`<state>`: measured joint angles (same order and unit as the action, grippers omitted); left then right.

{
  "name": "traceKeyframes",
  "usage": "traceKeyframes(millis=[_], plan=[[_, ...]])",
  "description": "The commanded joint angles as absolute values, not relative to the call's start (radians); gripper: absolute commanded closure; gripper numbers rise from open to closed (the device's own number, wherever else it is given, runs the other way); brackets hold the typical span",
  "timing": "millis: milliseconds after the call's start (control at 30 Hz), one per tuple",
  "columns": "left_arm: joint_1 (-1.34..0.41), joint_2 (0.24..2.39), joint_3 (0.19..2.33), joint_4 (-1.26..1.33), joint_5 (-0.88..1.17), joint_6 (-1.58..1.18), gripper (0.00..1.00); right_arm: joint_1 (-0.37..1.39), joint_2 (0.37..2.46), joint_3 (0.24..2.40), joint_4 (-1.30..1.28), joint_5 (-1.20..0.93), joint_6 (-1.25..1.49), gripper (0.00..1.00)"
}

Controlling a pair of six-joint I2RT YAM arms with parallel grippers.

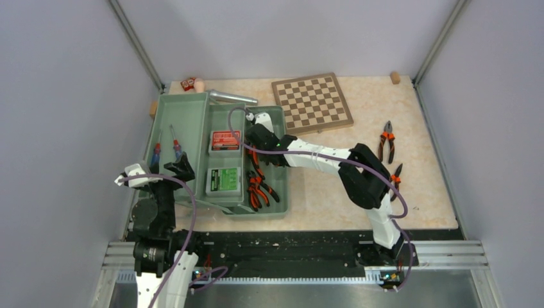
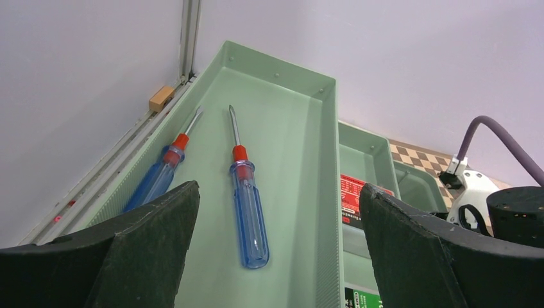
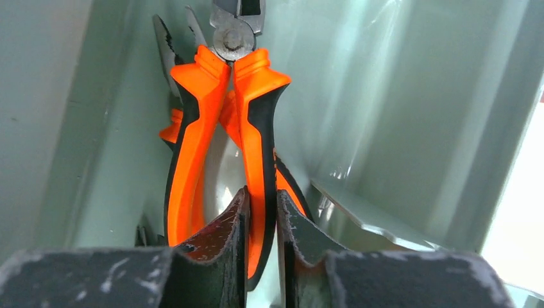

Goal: Pack the tool kit

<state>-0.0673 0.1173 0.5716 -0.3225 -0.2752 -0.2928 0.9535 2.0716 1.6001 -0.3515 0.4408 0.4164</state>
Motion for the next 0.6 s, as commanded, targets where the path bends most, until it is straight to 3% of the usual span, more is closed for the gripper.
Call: traceKeyframes(millis=[0, 167, 367, 567], plan=[[-0.072, 0.104, 0.570, -0.296, -0.277, -0.293, 0.01, 0.962, 2.039, 1.655, -0.323, 0.491, 0.448, 0.78], [-0.072, 0.103, 0.570, -0.296, -0.277, -0.293, 0.01, 0.964, 1.959, 1.639, -0.314, 0.467, 0.433, 0.60], [-0.072, 0.103, 0.571, -0.297, -0.276, -0.293, 0.01, 0.955, 1.794, 1.567, -0.297, 0.497, 0.381, 0.48], [-0.074, 0.103, 0.571, -0.297, -0.276, -0.293, 0.01, 0.828, 1.618, 1.426, -0.317, 0.552, 0.379, 0.44]])
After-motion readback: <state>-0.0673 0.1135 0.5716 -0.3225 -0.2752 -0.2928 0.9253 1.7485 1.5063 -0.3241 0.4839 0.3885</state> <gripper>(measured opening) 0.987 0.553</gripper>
